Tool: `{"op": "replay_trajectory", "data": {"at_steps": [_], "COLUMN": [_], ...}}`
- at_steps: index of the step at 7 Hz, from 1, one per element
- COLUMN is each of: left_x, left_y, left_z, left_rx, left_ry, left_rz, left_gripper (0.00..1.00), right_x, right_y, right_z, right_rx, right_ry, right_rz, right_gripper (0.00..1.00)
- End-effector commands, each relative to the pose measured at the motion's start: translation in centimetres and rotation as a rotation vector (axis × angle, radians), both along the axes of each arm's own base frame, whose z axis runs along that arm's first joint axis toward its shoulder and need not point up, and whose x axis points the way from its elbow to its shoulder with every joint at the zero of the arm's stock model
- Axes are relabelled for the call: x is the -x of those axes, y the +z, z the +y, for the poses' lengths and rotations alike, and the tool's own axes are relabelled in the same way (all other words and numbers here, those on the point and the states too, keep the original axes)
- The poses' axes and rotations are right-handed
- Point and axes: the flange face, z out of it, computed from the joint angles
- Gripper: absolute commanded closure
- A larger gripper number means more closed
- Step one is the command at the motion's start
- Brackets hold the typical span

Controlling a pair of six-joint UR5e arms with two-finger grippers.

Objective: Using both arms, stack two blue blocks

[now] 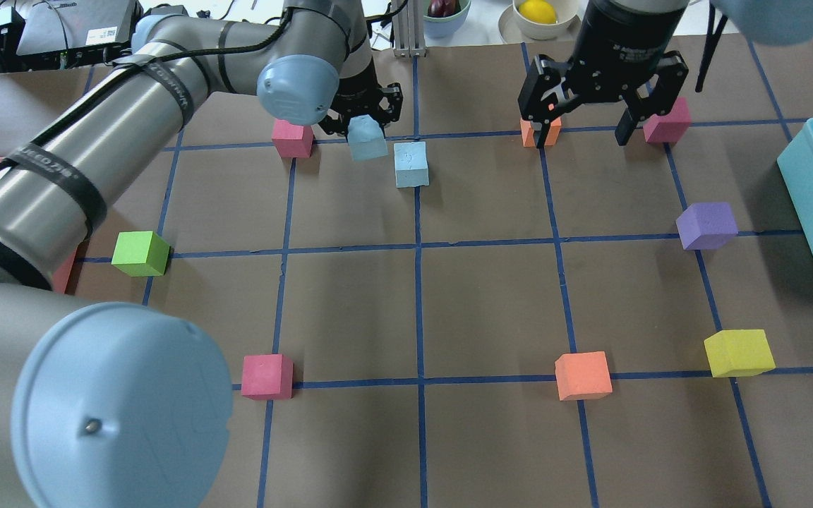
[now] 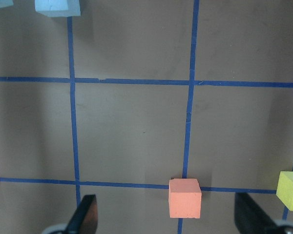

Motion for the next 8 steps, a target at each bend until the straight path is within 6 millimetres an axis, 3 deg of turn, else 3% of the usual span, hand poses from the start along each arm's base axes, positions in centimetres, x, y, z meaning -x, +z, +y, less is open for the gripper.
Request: {"op": "replay_trajectory", "data": {"at_steps": [1,2,3,5,7,8], "left_x": [4.2,4.8,5.1,5.0,5.2,5.3], "left_y": [-2.0,-2.8,-2.9,-4.1,-4.8,-4.0], "left_z": [-0.4,-0.6,-0.6,-0.8,-0.9,-0.9], "left_rx": [-0.004,-0.005,-0.004,-0.012,-0.01,0.0], "left_ry": [-0.001,-0.008,-0.012,-0.022,0.01,0.032], "left_rz": [-0.001,-0.002,-0.001,-0.016,-0.002,0.01], "left_gripper": [0.96,0.96,0.96,0.93,0.0,0.0], "right_x": [0.6,0.6,0.5,0.5,0.5,0.6], "right_y": [-2.8,-2.0,0.6,1.5,1.1,1.0], "right_z": [2.3,1.9,1.1,0.1,0.0,0.0], "right_rx": [0.071,0.104,0.158,0.13,0.128,0.127], "right_ry": [0.002,0.011,0.038,0.04,0.039,0.04], "right_rz": [-0.001,0.0,0.002,0.021,0.031,0.032], "right_gripper": [0.0,0.0,0.0,0.0,0.0,0.0]}}
